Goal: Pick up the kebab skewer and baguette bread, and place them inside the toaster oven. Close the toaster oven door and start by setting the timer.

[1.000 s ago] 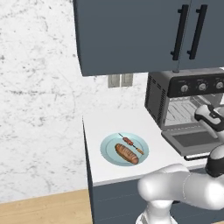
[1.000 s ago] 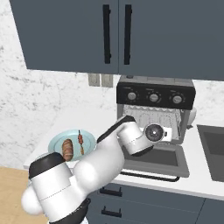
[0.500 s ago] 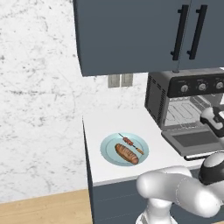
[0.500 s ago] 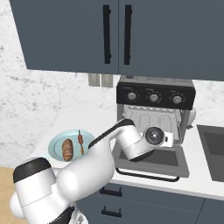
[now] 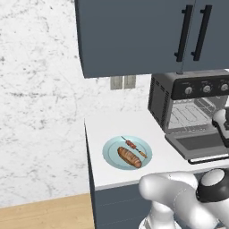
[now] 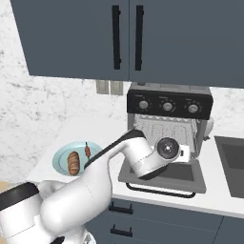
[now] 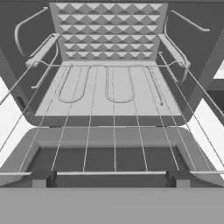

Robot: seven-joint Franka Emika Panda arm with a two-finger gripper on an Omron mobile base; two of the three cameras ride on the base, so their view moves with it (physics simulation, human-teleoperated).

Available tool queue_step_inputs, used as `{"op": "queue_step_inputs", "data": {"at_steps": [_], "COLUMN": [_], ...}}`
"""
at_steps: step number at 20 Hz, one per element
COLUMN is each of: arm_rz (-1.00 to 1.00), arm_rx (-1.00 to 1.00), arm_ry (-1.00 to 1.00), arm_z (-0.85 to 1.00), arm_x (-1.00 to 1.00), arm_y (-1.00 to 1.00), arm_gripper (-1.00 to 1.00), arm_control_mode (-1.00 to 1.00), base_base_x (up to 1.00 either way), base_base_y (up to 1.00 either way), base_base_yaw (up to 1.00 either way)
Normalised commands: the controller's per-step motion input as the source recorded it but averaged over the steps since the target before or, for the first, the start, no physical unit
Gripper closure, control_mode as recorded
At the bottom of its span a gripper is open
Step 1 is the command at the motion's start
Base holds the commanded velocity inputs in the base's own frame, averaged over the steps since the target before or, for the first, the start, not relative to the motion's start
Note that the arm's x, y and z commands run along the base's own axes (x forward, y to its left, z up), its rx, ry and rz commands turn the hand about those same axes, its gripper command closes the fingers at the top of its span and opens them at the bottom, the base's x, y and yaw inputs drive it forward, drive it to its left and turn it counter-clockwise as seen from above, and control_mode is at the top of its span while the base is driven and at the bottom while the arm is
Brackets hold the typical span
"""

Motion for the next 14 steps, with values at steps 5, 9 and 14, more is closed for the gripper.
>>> {"op": "queue_step_inputs", "data": {"at_steps": [5, 9, 14], "arm_rz": [0.00, 0.05, 0.18], "arm_rx": [-0.04, -0.14, -0.11], "arm_ry": [0.03, 0.18, 0.28], "arm_z": [0.93, 0.31, 0.03], "arm_x": [-0.16, -0.07, -0.18], "arm_y": [0.65, 1.00, 1.00], "arm_gripper": [-1.00, -1.00, -1.00], "arm_control_mode": [-1.00, -1.00, -1.00], "base_base_x": [0.00, 0.00, 0.00], "base_base_y": [0.00, 0.00, 0.00], "base_base_yaw": [0.00, 0.00, 0.00]}}
